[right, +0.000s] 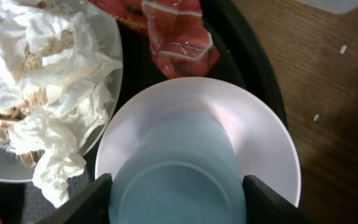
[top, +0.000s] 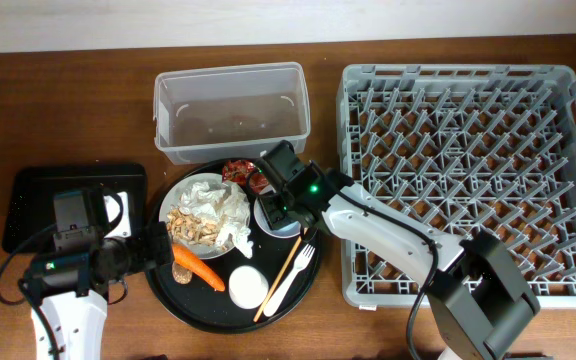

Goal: Sort waste into correct bins and load items into the dishwasher rack
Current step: 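Carry the blue cup to the rack's right edge and release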

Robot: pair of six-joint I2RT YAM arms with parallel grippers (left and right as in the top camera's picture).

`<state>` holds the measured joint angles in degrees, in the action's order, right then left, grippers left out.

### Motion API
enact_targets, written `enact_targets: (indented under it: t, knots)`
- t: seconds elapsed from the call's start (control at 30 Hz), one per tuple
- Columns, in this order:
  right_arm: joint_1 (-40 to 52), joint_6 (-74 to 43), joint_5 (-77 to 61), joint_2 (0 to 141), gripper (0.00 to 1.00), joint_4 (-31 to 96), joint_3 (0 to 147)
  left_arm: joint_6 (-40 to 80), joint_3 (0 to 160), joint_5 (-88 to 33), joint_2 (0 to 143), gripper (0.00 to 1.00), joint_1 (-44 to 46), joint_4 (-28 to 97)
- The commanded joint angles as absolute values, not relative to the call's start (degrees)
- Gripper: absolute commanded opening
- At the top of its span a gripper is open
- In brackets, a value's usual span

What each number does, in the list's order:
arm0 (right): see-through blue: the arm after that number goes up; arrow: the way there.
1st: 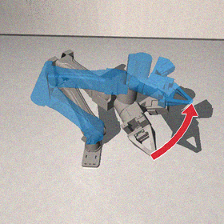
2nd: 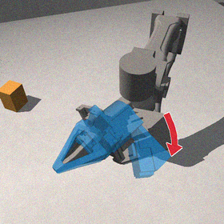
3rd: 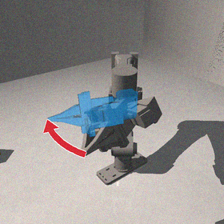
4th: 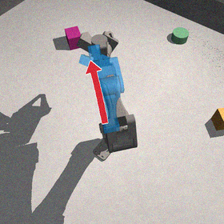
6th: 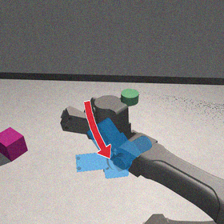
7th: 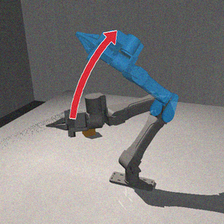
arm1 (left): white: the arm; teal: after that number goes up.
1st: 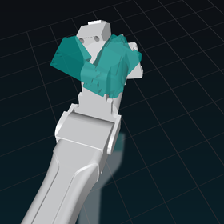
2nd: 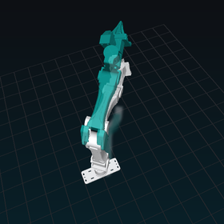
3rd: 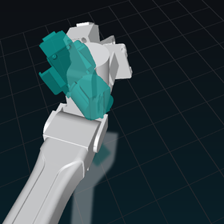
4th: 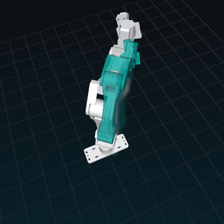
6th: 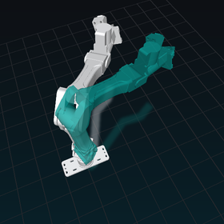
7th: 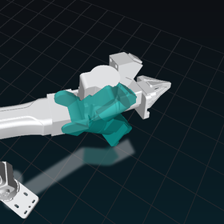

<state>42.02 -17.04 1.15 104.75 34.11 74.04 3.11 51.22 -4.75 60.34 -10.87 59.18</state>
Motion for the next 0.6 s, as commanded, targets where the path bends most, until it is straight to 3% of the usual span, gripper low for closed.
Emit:
enact_targets:
  t: [0.0,0.2,0.37,0.47,0.57]
  knots:
    - [42.41,-20.05,3.79,105.54,0.58,35.33,75.02,3.86,52.07,-5.82,60.31,0.99,-11.14,59.29]
    - [42.3,-20.01,3.9,101.95,0.57,37.91,78.0,3.86,52.07,-5.82,60.31,0.99,-11.14,59.42]
    - [40.73,-20.03,13.17,91.64,0.57,47.94,87.83,3.86,52.07,-5.82,60.31,0.99,-11.14,59.46]
    - [30.94,-23.88,12.4,85.91,0.57,55.46,87.88,3.88,52.07,-5.85,60.31,0.99,-11.14,59.48]
    - [15.46,-24.49,12.27,84.25,0.57,64.07,87.88,3.86,52.07,-5.82,60.31,0.99,-11.14,59.51]
